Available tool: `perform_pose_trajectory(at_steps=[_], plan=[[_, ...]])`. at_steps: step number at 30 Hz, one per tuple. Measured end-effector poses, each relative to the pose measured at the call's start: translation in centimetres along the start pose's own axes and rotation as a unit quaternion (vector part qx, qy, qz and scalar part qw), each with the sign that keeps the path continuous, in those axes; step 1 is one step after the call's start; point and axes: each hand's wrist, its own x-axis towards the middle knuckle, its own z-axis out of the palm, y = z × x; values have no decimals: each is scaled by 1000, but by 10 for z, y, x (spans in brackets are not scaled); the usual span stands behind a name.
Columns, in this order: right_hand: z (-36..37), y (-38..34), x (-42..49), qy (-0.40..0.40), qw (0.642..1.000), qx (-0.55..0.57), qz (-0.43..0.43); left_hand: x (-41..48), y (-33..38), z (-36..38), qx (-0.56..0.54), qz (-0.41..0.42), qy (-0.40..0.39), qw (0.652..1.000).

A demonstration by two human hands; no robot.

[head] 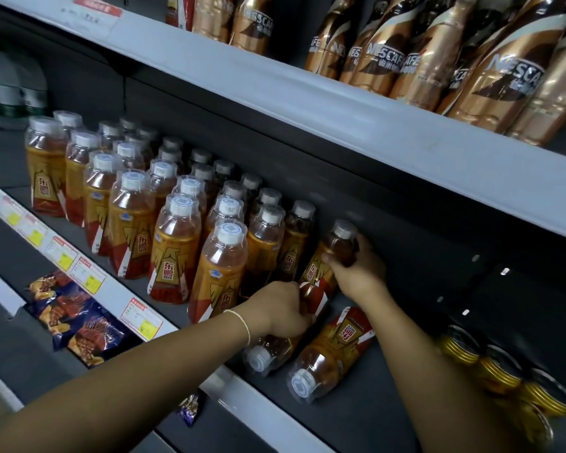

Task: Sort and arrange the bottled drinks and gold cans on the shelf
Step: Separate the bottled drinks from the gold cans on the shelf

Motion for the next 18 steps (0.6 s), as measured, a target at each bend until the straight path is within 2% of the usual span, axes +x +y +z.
perform_pose_trajectory(at_steps=[4, 9, 14, 18], plan=[[-15, 22, -15, -17, 999, 45, 8, -19, -5, 1, 39, 6, -19, 999], [-19, 40, -43, -7, 997, 40, -67, -30, -4, 3, 32, 2, -36, 999], [-19, 42, -66, -97, 980, -42, -169, -29, 8, -9, -24, -39, -15, 999], [-16, 39, -76, -154, 966, -91, -184, -26, 22, -31, -75, -87, 5, 993]])
